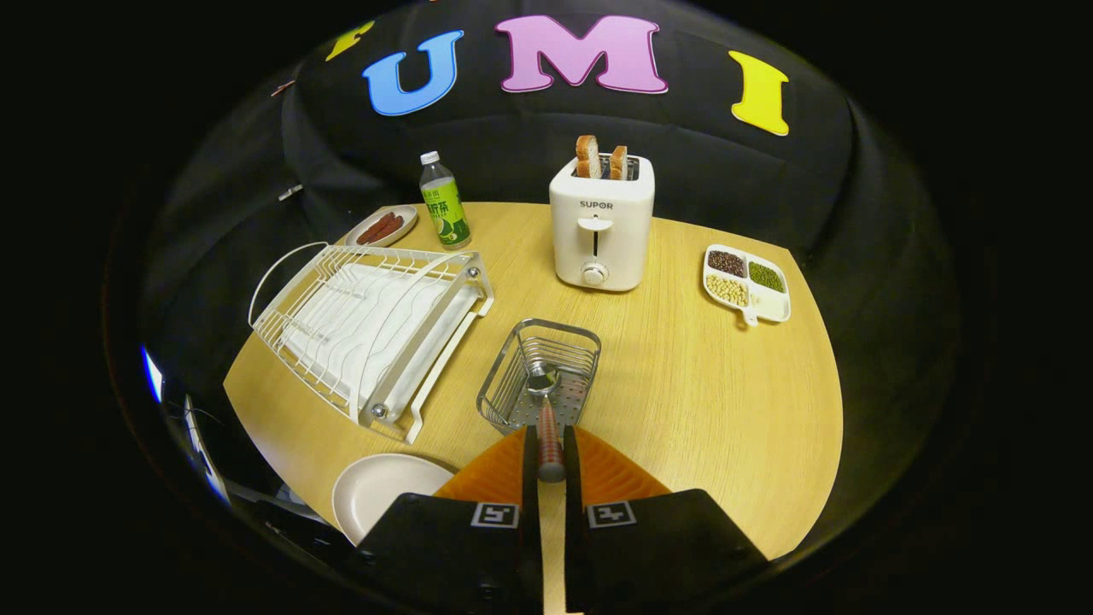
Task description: Take the plate from the dish rack, then take the spoon from the basket and place it into the plate.
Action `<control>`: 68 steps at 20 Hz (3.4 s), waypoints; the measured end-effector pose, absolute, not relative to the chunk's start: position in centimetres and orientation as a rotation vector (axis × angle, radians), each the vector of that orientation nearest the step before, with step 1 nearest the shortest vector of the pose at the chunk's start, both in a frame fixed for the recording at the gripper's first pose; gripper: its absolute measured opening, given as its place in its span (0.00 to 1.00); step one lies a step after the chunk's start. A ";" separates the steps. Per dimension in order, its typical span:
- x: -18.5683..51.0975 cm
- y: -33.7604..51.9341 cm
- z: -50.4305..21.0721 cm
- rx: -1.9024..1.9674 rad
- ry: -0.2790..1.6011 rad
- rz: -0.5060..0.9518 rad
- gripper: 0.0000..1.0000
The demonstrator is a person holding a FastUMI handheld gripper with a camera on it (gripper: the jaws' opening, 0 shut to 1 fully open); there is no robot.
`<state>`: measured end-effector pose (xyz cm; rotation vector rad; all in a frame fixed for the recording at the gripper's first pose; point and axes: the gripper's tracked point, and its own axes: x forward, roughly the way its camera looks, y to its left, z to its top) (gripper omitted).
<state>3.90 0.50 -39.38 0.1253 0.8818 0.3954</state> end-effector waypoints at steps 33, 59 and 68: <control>-14.4 4.6 -29.8 0.241 0.806 0.553 0.08; -15.8 7.3 -41.1 0.244 0.992 0.492 0.35; -15.5 6.8 -40.8 0.237 1.003 0.448 0.99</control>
